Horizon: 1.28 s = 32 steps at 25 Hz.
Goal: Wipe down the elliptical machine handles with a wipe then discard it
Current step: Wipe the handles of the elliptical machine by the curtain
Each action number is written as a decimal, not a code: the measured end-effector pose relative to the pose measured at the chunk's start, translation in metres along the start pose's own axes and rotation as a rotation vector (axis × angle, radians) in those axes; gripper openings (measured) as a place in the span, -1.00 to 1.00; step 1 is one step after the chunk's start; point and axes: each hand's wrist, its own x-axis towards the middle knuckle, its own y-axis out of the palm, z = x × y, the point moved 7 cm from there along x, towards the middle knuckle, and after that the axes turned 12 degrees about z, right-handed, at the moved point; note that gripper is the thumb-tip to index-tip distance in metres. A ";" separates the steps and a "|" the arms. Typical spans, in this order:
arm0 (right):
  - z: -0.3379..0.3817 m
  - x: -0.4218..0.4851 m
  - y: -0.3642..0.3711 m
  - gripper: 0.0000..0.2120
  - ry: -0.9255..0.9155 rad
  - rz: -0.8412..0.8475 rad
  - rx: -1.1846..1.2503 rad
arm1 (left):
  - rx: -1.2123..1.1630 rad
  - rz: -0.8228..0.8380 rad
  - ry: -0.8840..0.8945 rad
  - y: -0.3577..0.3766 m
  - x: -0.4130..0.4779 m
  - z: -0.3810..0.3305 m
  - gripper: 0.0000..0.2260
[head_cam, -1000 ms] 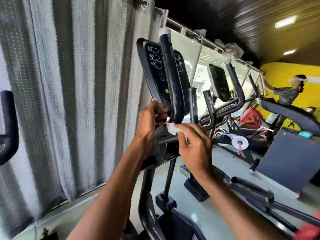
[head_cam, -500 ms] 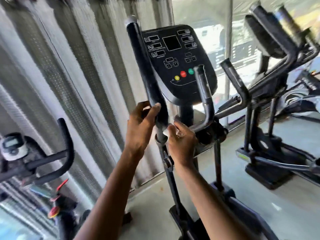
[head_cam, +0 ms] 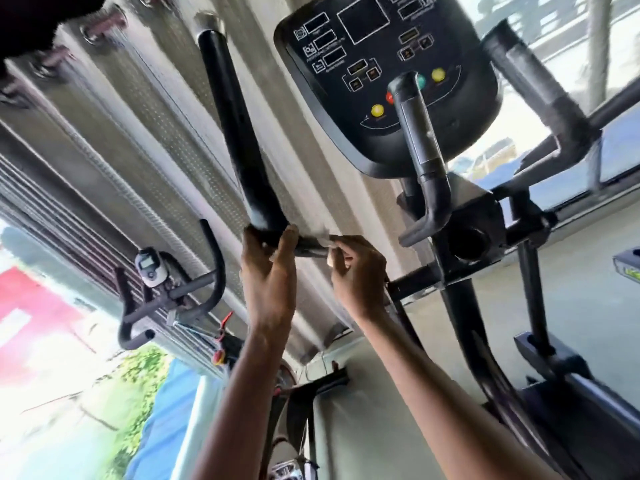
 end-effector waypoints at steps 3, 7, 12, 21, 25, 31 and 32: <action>-0.014 0.011 0.002 -0.82 0.049 0.068 0.023 | -0.007 -0.043 0.016 0.005 -0.007 0.000 -0.89; -0.014 0.018 0.003 -0.80 -0.006 0.152 0.034 | 0.008 -0.111 0.007 0.004 -0.013 0.006 -0.78; 0.039 0.037 -0.003 -0.75 -0.194 0.340 0.186 | 0.070 -0.175 0.027 0.003 -0.017 0.003 -0.71; 0.063 0.065 0.000 -0.83 -0.116 0.597 0.322 | 0.061 -0.254 0.071 -0.001 -0.020 -0.019 -0.62; 0.049 0.075 0.012 -0.84 0.108 0.750 0.381 | 0.103 -0.246 0.064 -0.003 -0.014 -0.032 -0.72; 0.057 0.085 0.026 -0.90 0.410 0.667 0.924 | 0.140 -0.258 0.071 -0.014 -0.004 -0.044 -0.77; 0.057 0.082 0.021 -0.88 0.281 0.702 0.819 | 0.138 -0.255 0.072 -0.014 -0.004 -0.044 -0.77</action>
